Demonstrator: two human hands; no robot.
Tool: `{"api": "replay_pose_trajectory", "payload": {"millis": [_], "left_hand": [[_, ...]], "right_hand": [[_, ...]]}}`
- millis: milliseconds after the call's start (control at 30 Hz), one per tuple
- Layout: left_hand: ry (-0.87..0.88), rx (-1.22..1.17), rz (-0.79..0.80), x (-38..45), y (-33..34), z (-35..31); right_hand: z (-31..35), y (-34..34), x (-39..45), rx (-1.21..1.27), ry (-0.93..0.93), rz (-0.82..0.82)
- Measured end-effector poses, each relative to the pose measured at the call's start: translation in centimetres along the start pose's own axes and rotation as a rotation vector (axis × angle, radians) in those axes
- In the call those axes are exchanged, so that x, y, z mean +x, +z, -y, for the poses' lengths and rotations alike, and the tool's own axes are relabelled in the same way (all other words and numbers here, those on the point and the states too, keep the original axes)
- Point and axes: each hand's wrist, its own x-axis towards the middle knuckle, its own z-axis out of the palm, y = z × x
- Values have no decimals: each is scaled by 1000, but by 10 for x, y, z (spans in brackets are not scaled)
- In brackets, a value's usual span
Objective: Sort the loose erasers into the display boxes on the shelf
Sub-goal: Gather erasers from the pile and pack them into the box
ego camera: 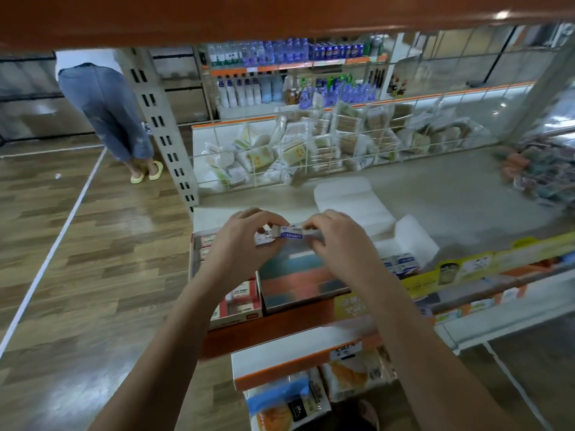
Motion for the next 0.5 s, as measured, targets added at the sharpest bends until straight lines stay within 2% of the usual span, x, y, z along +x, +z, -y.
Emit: {"api": "replay_pose_trajectory", "payload": {"millis": [133, 267, 400, 500], "left_hand": [[99, -4, 45, 21, 17, -38], [117, 61, 126, 45, 49, -79], [109, 277, 198, 66, 100, -119], [40, 399, 285, 77, 131, -129]], "right_hand": [[-46, -44, -8, -20, 91, -84], [-103, -67, -19, -69, 230, -116], [-145, -70, -26, -85, 332, -6], [-162, -67, -26, -88, 337, 102]]}}
